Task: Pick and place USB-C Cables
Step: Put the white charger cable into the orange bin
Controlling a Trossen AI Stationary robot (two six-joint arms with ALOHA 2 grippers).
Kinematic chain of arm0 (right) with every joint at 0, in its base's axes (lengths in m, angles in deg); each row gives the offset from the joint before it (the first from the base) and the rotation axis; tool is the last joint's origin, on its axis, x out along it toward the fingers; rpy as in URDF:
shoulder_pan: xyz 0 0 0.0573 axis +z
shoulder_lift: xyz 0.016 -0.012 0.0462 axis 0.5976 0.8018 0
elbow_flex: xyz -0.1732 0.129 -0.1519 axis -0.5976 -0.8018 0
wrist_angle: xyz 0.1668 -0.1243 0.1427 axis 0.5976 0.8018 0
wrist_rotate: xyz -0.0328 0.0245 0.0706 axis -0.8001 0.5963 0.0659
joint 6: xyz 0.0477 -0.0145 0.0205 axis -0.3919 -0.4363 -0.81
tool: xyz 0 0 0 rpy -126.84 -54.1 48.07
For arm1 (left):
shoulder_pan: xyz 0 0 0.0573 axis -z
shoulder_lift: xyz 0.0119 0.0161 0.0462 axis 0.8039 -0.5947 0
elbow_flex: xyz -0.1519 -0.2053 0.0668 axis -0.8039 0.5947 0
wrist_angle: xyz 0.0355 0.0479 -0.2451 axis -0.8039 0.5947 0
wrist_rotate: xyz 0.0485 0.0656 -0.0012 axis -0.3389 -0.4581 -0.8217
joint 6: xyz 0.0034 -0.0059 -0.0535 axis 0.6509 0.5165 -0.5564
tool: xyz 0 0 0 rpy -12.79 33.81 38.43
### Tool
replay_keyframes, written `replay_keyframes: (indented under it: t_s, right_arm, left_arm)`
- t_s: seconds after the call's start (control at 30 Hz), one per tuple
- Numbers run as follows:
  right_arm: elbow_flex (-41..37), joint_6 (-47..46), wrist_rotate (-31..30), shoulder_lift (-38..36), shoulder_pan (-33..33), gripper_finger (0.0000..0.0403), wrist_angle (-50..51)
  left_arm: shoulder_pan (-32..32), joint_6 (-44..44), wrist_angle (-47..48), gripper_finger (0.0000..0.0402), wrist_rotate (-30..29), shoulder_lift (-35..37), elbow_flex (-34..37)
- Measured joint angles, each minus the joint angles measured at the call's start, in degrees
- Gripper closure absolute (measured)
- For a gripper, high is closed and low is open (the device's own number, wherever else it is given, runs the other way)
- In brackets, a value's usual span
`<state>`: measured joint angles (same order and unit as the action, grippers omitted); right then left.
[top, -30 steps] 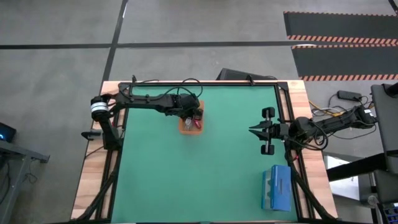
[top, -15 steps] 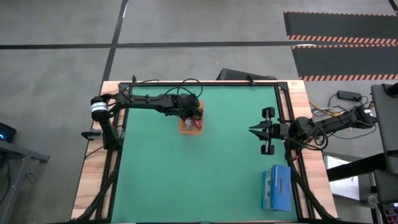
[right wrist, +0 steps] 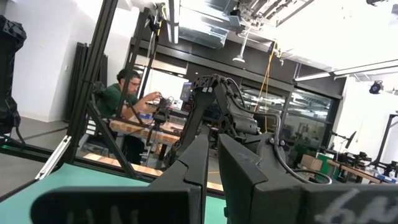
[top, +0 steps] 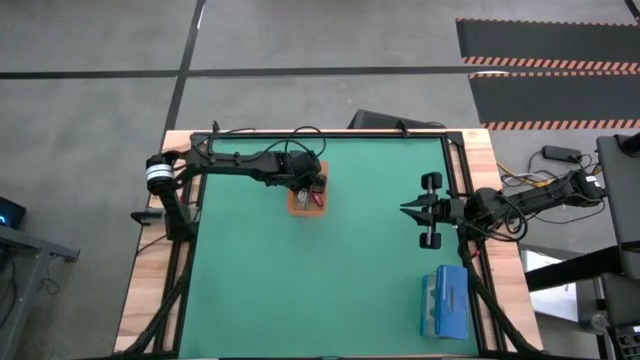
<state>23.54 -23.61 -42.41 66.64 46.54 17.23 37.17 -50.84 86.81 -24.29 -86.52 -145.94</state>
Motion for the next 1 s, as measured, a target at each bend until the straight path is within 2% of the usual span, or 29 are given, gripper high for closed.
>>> replay_keyframes:
  t_s: [1.0]
  right_arm:
    - [0.0,0.44,0.02,0.0,0.0,0.0375,0.0]
  left_arm:
    - [0.0,0.01,0.26,0.0352,0.68,0.0,0.0]
